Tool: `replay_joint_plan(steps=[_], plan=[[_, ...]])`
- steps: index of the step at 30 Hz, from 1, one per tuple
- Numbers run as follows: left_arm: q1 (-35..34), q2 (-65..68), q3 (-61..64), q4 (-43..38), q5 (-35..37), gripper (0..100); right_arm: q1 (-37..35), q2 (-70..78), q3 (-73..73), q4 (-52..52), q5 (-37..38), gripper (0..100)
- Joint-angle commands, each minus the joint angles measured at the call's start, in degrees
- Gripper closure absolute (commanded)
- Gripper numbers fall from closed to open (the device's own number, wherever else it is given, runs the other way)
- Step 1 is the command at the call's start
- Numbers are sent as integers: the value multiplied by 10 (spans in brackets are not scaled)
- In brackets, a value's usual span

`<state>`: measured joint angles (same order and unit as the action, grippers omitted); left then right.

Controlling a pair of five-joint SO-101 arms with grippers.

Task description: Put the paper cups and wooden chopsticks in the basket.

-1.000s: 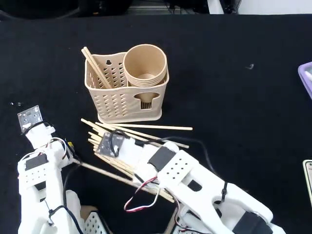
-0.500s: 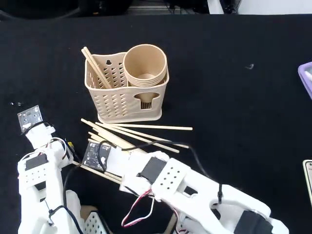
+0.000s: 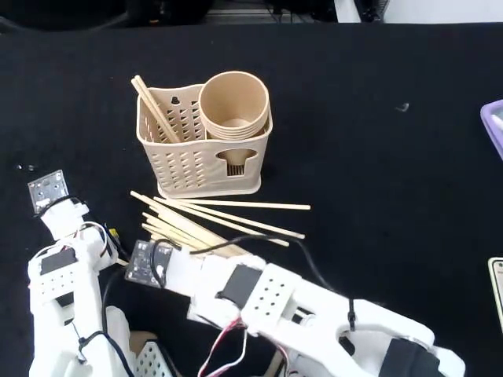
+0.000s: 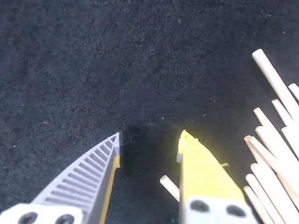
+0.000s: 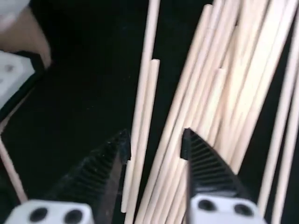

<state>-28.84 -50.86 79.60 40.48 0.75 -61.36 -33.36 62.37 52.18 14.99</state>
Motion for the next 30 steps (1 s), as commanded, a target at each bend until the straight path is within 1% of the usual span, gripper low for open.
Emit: replay_joint_plan(steps=[1,3,7,11,23,26,30], plan=[[-48,-9,-20,-8,1,795,-7,7,6,-23,-32,783],[-64,-9,-22,-8,6,795,-7,26,7,-30,-30,783],[-102,-9,-28,-8,46,795,-7,81,-11,-54,-32,783],[-142,-9,-33,-7,66,795,-7,139,-49,-52,-31,783],[-144,-9,-33,-7,69,795,-7,233,-103,-49,-30,783],[-144,-9,-33,-7,69,795,-4,215,-117,-20,-29,783],[-144,-9,-33,-7,69,795,-6,147,-134,36,-28,783]])
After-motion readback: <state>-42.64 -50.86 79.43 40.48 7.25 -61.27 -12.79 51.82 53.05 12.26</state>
